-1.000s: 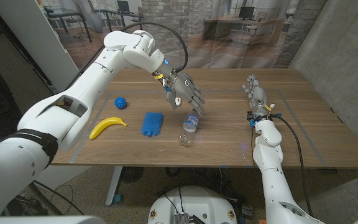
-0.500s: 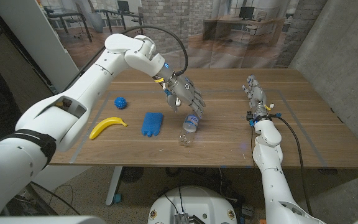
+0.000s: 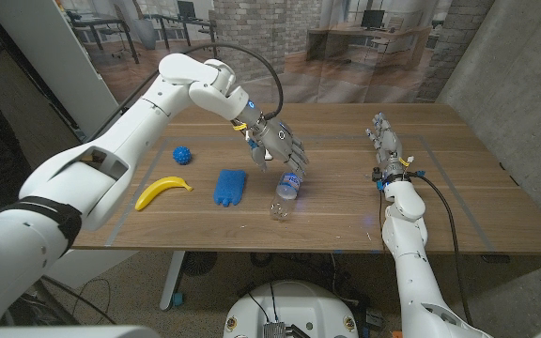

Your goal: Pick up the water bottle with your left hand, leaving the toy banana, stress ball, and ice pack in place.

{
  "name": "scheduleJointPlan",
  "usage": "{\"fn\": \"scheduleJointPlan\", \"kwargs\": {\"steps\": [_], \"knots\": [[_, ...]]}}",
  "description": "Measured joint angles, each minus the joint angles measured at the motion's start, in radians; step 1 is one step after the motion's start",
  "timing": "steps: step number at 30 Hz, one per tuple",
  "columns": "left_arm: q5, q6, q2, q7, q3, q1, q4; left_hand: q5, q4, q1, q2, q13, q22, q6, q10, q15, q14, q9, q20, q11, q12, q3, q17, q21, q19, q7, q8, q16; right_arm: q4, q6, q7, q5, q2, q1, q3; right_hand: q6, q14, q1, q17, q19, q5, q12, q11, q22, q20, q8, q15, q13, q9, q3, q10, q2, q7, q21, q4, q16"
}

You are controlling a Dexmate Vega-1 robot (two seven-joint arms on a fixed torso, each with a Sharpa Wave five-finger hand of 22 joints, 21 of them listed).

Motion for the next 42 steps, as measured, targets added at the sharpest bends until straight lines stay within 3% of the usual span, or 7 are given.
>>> {"fn": "scheduleJointPlan", "kwargs": {"steps": [42], "knots": [[0.242,0.008,0.025,0.229,0.025,0.026,-0.022,-0.011,0.001,0.017,0.017,0.000,0.000,0.009,0.000,0.000,0.000,0.000,0.000,0.000,0.007,-0.016,0.000,-0.008,0.000,0.009,0.015,0.000,-0.003,-0.012,-0.001,-0.010,-0.001,0.005,-0.002,0.000,0.000,-0.010,0.000,0.000,0.000,0.000,0.000,0.000,0.000,0.000,0.000,0.000,0.000,0.000,0.000,0.000,0.000,0.000,0.000,0.000]]}}
